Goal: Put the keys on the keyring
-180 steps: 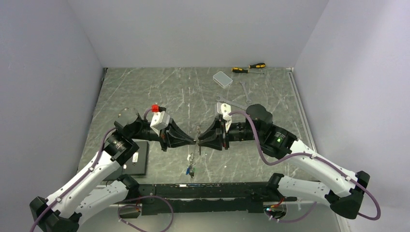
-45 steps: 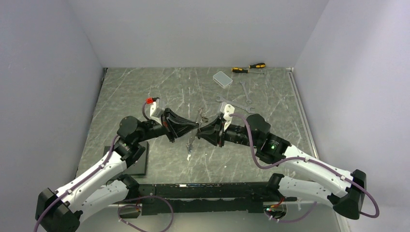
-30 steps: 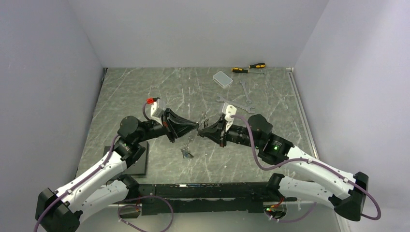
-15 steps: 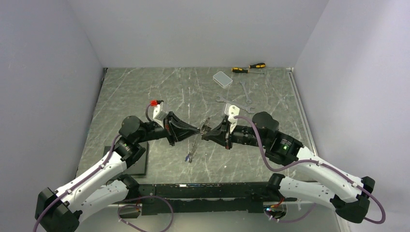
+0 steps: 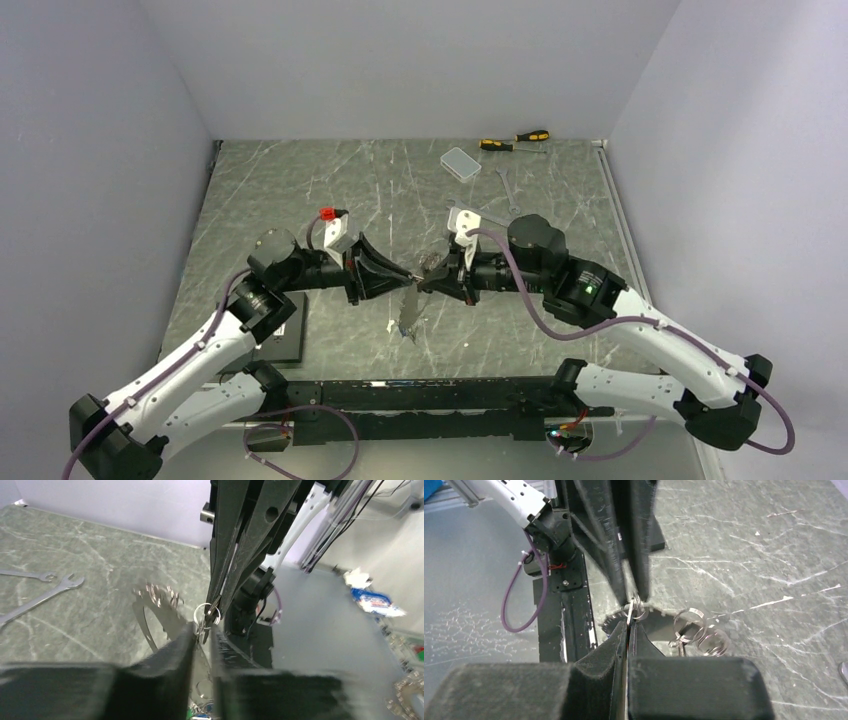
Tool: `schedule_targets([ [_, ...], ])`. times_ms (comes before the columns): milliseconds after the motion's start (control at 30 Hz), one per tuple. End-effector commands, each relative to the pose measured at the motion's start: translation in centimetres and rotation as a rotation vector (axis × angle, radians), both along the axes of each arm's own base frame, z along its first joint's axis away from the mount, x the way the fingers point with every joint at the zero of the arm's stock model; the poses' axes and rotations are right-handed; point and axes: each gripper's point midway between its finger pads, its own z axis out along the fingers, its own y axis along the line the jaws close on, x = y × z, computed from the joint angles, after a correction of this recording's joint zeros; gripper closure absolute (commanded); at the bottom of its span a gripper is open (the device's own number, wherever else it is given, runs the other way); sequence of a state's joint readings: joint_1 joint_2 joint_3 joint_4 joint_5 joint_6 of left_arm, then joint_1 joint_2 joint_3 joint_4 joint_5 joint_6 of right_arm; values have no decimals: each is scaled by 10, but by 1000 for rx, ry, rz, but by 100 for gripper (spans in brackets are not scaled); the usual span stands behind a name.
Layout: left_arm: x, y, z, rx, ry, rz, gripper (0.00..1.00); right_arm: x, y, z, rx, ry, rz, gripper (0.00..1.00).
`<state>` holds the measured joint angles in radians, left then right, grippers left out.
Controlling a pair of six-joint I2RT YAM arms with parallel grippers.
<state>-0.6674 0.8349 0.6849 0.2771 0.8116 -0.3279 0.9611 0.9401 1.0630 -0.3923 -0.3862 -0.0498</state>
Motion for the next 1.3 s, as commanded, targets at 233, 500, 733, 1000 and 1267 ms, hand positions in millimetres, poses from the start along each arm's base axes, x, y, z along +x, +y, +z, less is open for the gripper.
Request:
schedule_targets([
  [233, -4, 31, -7, 279, -96, 77, 1, -9, 7, 23, -33, 12, 80, 100],
  [500, 48, 61, -31, 355, -120, 434, 1, 13, 10, 12, -130, 30, -5, 100],
  [733, 73, 100, -32, 411, -116, 694, 1, 40, 37, 4, -156, 60, -54, 100],
  [1000, 105, 175, -29, 368, -43, 1114, 1, 127, 85, 0, -137, 122, -186, 100],
  [1267, 115, 216, -33, 376, 35, 1278, 1, 225, 155, 35, -61, 134, -253, 100],
])
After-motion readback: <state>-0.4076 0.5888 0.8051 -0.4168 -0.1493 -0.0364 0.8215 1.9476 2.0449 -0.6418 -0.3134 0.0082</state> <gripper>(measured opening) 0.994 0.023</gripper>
